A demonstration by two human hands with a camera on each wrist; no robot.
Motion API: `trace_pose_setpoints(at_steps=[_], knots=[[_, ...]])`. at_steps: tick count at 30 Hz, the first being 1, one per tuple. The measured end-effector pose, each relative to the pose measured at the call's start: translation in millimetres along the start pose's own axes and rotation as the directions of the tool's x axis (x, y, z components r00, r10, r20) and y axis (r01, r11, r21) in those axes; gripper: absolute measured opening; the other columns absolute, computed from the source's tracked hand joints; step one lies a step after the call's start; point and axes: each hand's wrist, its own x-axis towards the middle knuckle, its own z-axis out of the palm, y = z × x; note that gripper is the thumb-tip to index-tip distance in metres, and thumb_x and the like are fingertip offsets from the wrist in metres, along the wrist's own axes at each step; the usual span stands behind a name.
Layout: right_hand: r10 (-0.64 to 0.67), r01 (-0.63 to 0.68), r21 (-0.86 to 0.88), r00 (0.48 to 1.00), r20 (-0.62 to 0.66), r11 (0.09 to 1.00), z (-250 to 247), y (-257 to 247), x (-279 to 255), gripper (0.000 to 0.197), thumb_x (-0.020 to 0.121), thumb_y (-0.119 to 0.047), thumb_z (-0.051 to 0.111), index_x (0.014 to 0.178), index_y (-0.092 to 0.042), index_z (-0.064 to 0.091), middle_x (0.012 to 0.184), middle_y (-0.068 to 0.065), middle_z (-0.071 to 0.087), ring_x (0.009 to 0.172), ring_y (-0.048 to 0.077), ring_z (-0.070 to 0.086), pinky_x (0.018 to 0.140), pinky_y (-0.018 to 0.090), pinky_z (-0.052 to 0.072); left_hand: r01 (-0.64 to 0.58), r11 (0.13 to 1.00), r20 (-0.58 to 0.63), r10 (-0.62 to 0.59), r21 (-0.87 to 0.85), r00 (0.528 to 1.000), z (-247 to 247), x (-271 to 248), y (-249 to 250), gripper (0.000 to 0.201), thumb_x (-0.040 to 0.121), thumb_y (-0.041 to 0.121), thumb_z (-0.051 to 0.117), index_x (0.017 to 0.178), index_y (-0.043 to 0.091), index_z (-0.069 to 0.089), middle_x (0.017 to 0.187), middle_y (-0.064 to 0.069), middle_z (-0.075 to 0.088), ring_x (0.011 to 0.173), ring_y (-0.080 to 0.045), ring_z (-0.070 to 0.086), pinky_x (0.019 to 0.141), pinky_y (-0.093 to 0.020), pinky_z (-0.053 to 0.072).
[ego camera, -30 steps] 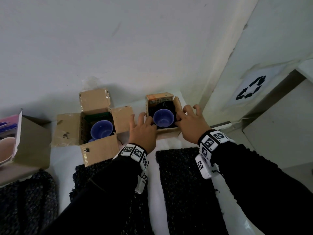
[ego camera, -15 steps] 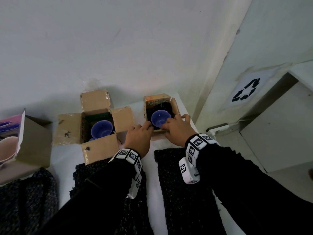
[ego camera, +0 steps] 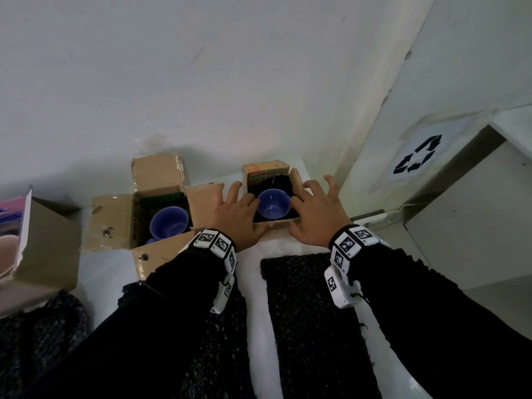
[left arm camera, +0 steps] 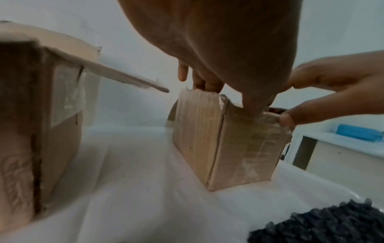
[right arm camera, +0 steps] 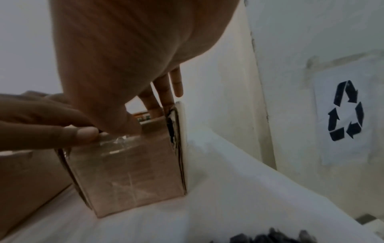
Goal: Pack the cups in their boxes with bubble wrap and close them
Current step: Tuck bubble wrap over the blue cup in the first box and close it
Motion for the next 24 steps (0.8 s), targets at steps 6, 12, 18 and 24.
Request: trace_pose_setpoints(at_steps=[6,12,18,24], knots=[[0.011,-0.009,0.035,0.999,-0.037,0.999,7.1,-1.5,6.1,0.056,0.061,-0.051,0.051,0.105,-0.016,0.056,0.150,0.022,0.036,0.131,0.033,0.040,0.109,0.058,0.006,-0.001,0.996,0.088,-0.007,0.092,0.996,-2.5,7.7,1.7,0.098,0.064,0.083,0.003,0.132,0.027,0.046,0.130,0.005,0.056,0.136,-0.030,0.024,0.108,-0.058,-0.002],[0.007,-0.006,-0.010,1.000,0.029,1.000,2.5,-1.0,18.4,0.073,0.056,-0.053,0.058,0.123,-0.025,0.047,0.146,0.009,0.038,0.137,0.031,0.023,0.108,0.059,-0.006,0.067,0.998,0.113,-0.069,0.020,0.991,-1.0,5.5,9.4,0.093,0.074,0.074,0.054,0.146,0.026,0.018,0.137,0.000,0.050,0.138,-0.033,0.018,0.109,-0.057,0.015],[0.011,-0.011,-0.002,0.984,0.180,1.000,3.4,5.3,28.0,0.090,0.060,-0.061,0.055,0.140,-0.027,0.030,0.156,0.015,0.023,0.145,0.033,0.005,0.104,0.062,-0.023,0.101,0.995,0.085,-0.103,0.022,0.991,2.1,6.2,10.9,0.103,0.070,0.071,0.062,0.147,0.019,0.017,0.137,-0.001,0.051,0.139,-0.032,0.017,0.109,-0.053,0.017],[0.004,-0.012,0.060,0.993,0.116,0.998,3.1,2.6,6.0,0.081,0.066,-0.049,0.059,0.140,-0.026,0.037,0.156,0.009,0.023,0.144,0.032,0.015,0.111,0.060,-0.004,0.055,0.987,0.112,-0.073,0.151,0.991,-5.5,-1.4,19.6,0.064,0.084,0.053,0.056,0.136,0.020,0.039,0.136,-0.003,0.050,0.140,-0.037,0.019,0.107,-0.059,0.020]])
